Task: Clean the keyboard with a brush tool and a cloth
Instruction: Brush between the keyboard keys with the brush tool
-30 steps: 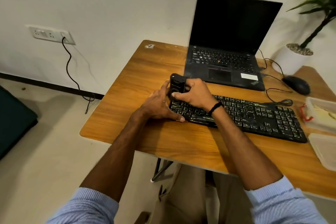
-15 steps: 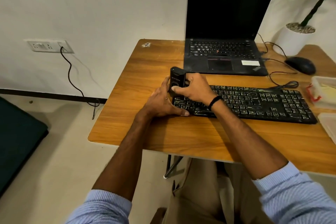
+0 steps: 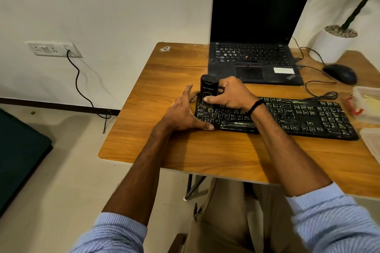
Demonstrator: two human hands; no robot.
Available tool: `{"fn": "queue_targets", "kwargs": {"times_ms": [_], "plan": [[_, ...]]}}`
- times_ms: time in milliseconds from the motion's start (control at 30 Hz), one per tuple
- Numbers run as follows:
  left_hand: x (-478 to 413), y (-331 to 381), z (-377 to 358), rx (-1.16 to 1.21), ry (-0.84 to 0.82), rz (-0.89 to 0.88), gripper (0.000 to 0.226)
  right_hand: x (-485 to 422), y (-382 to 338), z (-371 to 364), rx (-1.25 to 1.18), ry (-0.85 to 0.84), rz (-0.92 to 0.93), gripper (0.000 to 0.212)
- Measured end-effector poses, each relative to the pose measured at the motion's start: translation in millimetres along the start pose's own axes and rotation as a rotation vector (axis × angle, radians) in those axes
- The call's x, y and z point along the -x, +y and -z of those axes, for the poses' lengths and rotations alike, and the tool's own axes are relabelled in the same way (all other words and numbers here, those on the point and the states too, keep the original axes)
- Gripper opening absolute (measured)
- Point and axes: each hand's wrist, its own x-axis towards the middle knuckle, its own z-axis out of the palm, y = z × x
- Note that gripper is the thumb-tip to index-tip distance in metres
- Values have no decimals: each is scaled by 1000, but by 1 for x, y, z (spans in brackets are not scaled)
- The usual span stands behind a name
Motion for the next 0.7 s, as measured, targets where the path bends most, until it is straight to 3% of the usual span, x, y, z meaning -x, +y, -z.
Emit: {"fn": "queue_targets", "kwargs": {"times_ms": [167, 267, 333, 433, 600, 700], "plan": [[-6, -10, -2, -23, 29, -37, 141, -9, -18, -27, 154, -71, 104, 19], [-5, -7, -2, 17, 48, -32, 151, -8, -19, -18, 147, -68, 79, 18], [-3, -5, -1, 40, 18, -19, 161, -4, -10, -1, 153, -86, 43, 32], [-4, -6, -1, 15, 0, -30, 163, -1, -2, 4, 123, -83, 34, 35], [-5, -7, -2, -6, 56, -36, 139, -9, -18, -29, 137, -68, 117, 38], [-4, -6, -1, 29, 28, -30, 160, -2, -13, -7, 95, -68, 49, 33]]}}
